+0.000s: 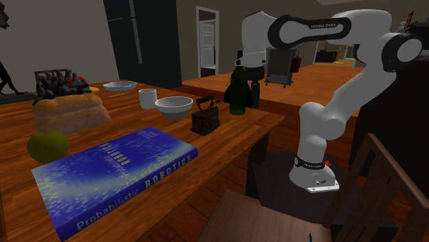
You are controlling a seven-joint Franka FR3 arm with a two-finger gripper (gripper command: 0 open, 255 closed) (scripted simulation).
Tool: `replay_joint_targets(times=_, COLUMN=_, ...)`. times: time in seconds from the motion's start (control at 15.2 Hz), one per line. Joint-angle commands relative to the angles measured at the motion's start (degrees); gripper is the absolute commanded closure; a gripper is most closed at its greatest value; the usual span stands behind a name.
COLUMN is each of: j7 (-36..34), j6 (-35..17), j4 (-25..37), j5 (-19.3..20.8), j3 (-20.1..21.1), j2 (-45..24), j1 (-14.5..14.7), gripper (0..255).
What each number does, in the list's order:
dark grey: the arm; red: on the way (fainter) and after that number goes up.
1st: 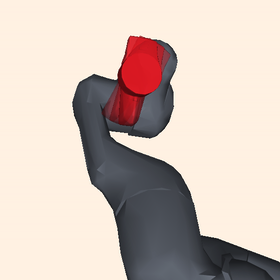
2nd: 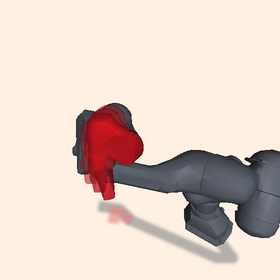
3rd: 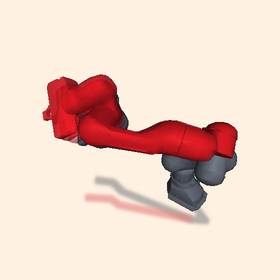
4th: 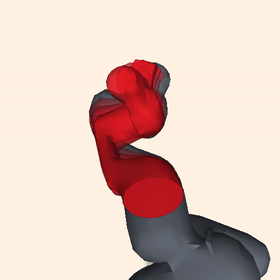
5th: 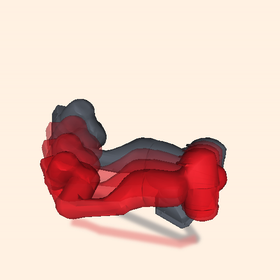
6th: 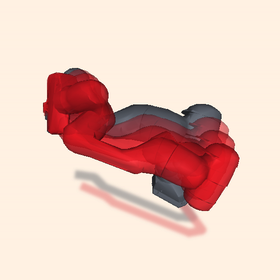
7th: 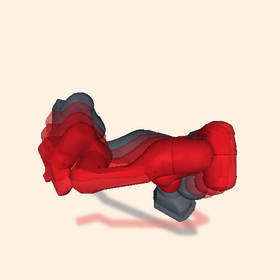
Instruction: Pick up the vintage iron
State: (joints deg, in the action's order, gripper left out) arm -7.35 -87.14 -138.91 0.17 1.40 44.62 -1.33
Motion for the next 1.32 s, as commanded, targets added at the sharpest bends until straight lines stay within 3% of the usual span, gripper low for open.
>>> replay_joint_targets(times=0.0, j7=0.00, j6=0.00, j4=0.00, j5=0.00, j3=0.00, j2=0.00, j1=0.00, gripper=0)
replay_joint_targets(times=0.46, j7=18.61, j6=-7.51, j4=9.37, j5=4.48, j3=-5.23, j2=-11.69, j1=4.10, gripper=0)
replay_joint_targets(times=0.99, j7=39.13, j6=-13.03, j4=23.04, j5=4.53, j3=-8.94, j2=-24.76, j1=9.13, gripper=0)
replay_joint_targets(times=1.25, j7=39.61, j6=-15.43, j4=20.92, j5=4.53, j3=-9.04, j2=-24.88, j1=9.18, gripper=0)
